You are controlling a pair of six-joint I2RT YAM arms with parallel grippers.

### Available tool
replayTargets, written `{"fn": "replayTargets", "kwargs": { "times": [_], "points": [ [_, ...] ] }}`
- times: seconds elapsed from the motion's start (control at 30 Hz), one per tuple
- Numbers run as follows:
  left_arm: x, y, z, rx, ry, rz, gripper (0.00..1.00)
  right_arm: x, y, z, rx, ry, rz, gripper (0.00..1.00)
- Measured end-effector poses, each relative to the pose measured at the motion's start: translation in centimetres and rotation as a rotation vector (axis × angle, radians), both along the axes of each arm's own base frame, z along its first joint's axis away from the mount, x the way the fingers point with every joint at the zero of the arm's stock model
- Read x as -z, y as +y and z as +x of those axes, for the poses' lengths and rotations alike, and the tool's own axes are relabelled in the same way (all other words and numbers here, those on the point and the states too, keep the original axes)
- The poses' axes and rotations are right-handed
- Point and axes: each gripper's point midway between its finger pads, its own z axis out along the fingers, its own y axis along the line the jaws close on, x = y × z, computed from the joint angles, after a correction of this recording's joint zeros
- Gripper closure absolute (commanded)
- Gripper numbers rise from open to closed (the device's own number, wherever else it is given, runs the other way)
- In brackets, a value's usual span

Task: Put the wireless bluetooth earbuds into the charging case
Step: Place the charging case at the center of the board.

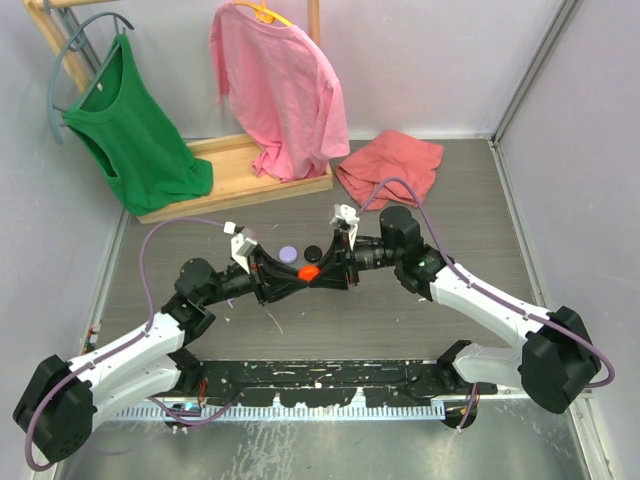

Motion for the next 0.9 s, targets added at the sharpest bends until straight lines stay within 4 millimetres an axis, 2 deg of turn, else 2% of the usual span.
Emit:
{"fn": "replayTargets", "kwargs": {
  "times": [0.17,0.33,0.47,0.53,0.6,0.83,0.9],
  "points": [
    [0.1,0.3,0.5,-0.037,-0.009,0.016,0.38,0.3,-0.2,0.2,0.010,0.011,-0.011,0.85],
    [0.6,1.4,1.8,-0.148,-0.011,0.055,0.17,0.8,-0.8,1.7,0.091,0.049,-0.035,0.84],
    [1.7,2.6,3.0,-0.260,0.026,0.102,0.13,1.7,-2.1,4.5,0.245,0.106,-0.062,0.83],
    [2.3,3.3,3.6,-0.316,0.044,0.130,0.05,2.7,-3.1,6.0,0.338,0.143,-0.083,0.83],
    [2.8,4.2,4.3,-0.379,0.064,0.159,0.01,4.3,-4.6,7.6,0.449,0.196,-0.113,0.82],
    [3.2,7.9,6.5,-0.625,0.144,0.248,0.02,9.9,-11.1,11.7,0.830,0.370,-0.199,0.77],
    [3.3,8.9,6.8,-0.685,0.168,0.273,0.02,10.8,-12.7,12.5,0.911,0.396,-0.210,0.77]
  ]
}}
